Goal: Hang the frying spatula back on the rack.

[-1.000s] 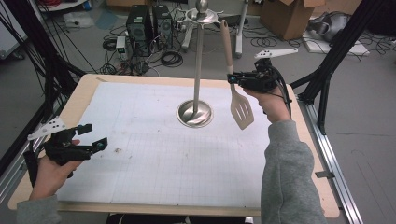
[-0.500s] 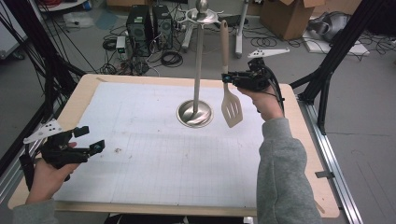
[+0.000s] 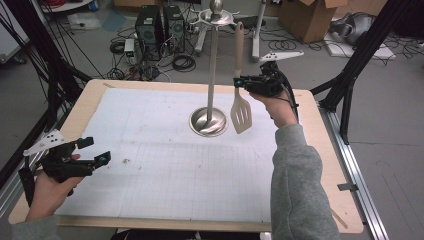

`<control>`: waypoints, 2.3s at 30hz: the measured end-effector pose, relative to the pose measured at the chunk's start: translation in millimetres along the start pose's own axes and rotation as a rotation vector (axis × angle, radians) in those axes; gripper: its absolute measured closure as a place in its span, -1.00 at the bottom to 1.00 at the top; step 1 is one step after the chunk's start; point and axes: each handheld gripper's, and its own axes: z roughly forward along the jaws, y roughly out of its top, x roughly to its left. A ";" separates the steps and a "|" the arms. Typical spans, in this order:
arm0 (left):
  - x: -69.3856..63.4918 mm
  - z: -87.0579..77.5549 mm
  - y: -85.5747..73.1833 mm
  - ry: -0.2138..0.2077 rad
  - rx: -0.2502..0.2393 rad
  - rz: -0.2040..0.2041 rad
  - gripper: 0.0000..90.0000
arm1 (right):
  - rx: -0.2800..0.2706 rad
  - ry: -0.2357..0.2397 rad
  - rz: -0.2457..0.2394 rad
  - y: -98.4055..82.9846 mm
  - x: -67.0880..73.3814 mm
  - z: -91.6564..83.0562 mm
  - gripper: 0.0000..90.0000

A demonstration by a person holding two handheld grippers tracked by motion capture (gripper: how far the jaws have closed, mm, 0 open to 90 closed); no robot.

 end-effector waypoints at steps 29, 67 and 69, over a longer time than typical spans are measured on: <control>-0.8 -0.1 -0.8 0.000 0.004 0.001 -0.90 | -0.035 -0.043 0.012 -1.2 2.2 12.6 0.70; -1.3 11.4 19.8 -0.041 -0.088 0.035 -0.90 | -0.102 -0.032 -0.101 -40.1 44.0 -43.3 -0.66; -2.7 11.9 22.1 -0.046 -0.093 0.042 -0.90 | -0.108 -0.030 -0.100 -44.1 45.5 -48.0 -0.66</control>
